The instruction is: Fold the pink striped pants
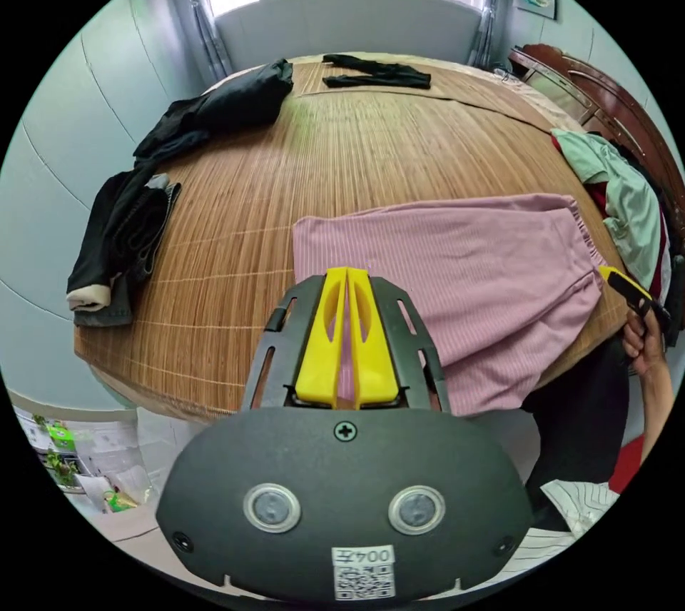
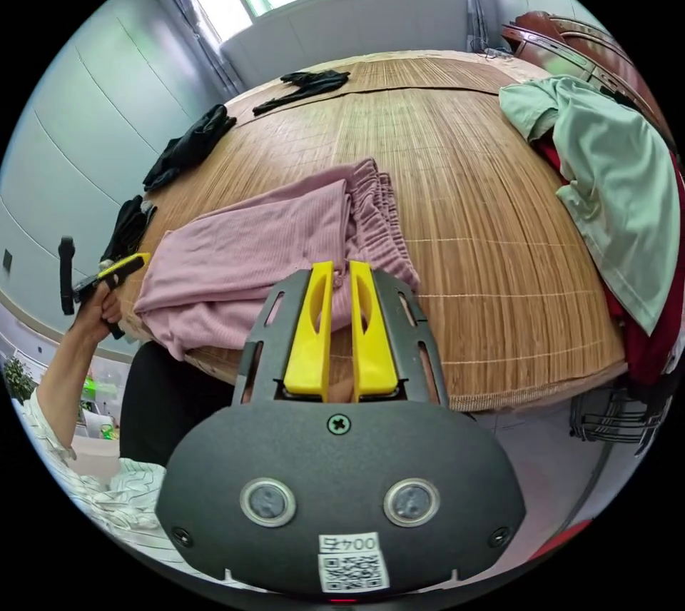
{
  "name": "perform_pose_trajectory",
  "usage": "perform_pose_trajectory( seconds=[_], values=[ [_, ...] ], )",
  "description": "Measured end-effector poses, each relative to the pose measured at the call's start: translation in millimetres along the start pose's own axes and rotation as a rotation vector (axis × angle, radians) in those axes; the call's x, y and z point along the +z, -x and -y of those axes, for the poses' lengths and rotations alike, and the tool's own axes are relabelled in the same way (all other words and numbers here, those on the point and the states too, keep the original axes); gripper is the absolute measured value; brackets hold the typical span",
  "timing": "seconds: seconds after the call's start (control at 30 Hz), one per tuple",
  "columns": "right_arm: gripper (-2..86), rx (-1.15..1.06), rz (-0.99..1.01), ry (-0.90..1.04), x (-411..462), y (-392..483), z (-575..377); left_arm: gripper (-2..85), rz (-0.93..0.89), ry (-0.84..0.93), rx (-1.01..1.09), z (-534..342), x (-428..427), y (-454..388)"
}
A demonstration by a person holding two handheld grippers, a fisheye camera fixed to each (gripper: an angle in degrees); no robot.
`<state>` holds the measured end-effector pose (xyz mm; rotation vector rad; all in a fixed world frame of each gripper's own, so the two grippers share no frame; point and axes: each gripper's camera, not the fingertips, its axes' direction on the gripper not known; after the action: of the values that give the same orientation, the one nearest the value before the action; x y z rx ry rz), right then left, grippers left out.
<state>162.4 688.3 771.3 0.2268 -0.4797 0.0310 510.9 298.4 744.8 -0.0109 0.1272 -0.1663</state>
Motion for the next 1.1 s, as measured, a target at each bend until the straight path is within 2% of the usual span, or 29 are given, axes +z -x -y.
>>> perform_pose_trajectory(
  seconds=[0.07, 0.17, 0.23, 0.3, 0.47, 0.53, 0.67, 0.87, 0.93, 1.03, 1.1],
  values=[
    [7.3, 0.036, -0.009, -0.014, -4, -10, -2, 0.5, 0.021, -0.033, 0.017, -7, 7, -3],
    [9.6, 0.206, -0.016, -0.063, -14, -47, -4, 0.7, -0.01, -0.069, -0.057, -3, -14, -2],
    [10.4, 0.34, 0.048, -0.047, -14, -79, -9, 0.7, -0.085, -0.148, -0.051, -3, -36, -16],
    [11.0, 0.457, 0.173, -0.017, -4, -111, -19, 0.8, -0.138, -0.15, -0.009, -1, -40, -35],
    [11.9, 0.558, 0.358, 0.021, 16, -140, -24, 0.7, -0.171, -0.101, 0.085, 9, -27, -84],
    [10.5, 0.572, 0.366, 0.032, 22, -145, -22, 0.7, -0.173, -0.042, 0.118, 14, -17, -98],
    [6.3, 0.574, 0.354, 0.059, 16, -147, -19, 0.6, -0.148, -0.036, 0.162, 14, -13, -105],
    [5.9, 0.548, 0.354, 0.104, -27, -133, -57, 0.6, -0.28, 0.024, 0.161, 4, -13, -92],
    [6.1, 0.505, 0.324, 0.108, -35, -130, -73, 0.6, -0.318, 0.011, 0.155, -4, -14, -90],
    [5.5, 0.469, 0.252, 0.069, -53, -128, -89, 0.6, -0.243, -0.06, 0.118, -10, -30, -92],
    [3.6, 0.383, 0.104, -0.023, -79, -110, -85, 0.7, -0.247, -0.124, 0.12, -13, -41, -98]
  ],
)
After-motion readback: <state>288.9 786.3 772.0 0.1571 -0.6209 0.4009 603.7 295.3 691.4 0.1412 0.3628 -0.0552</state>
